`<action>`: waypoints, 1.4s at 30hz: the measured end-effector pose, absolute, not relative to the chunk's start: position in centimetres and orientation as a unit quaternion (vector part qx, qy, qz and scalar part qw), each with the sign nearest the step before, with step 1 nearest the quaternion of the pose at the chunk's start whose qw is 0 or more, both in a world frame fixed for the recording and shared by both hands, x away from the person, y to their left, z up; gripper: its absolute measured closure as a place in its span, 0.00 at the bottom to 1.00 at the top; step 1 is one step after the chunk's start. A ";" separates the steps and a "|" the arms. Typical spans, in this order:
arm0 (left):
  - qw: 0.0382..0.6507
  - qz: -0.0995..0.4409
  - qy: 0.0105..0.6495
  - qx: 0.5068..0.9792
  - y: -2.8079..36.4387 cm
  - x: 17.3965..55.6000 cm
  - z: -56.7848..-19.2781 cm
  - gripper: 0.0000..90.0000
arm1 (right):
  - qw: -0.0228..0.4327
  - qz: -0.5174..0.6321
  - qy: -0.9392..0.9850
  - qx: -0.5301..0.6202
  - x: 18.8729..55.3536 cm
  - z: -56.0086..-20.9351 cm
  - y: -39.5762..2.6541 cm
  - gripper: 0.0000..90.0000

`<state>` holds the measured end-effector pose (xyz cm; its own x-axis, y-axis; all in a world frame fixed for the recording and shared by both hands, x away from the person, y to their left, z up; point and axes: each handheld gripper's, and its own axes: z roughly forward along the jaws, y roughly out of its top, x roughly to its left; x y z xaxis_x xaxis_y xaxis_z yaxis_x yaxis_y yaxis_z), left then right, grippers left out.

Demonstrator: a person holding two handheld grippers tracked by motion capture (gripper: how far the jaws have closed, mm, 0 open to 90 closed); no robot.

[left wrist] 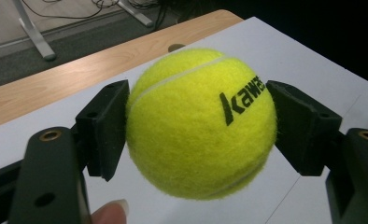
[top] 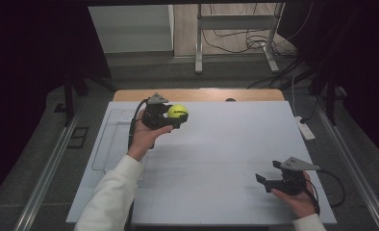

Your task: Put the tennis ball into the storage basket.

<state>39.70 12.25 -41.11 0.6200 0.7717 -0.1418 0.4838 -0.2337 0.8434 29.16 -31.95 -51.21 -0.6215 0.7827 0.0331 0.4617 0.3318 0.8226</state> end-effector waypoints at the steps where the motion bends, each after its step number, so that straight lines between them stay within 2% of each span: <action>1: 0.466 0.154 0.408 0.770 12.2 39.7 -41.1 0.30 | 0.189 0.425 0.794 0.392 29.2 -51.2 -32.0 0.12; 42: 0.453 0.186 0.451 0.747 16.3 40.2 -41.4 0.30 | 0.191 0.423 0.794 0.393 29.2 -51.2 -32.0 0.12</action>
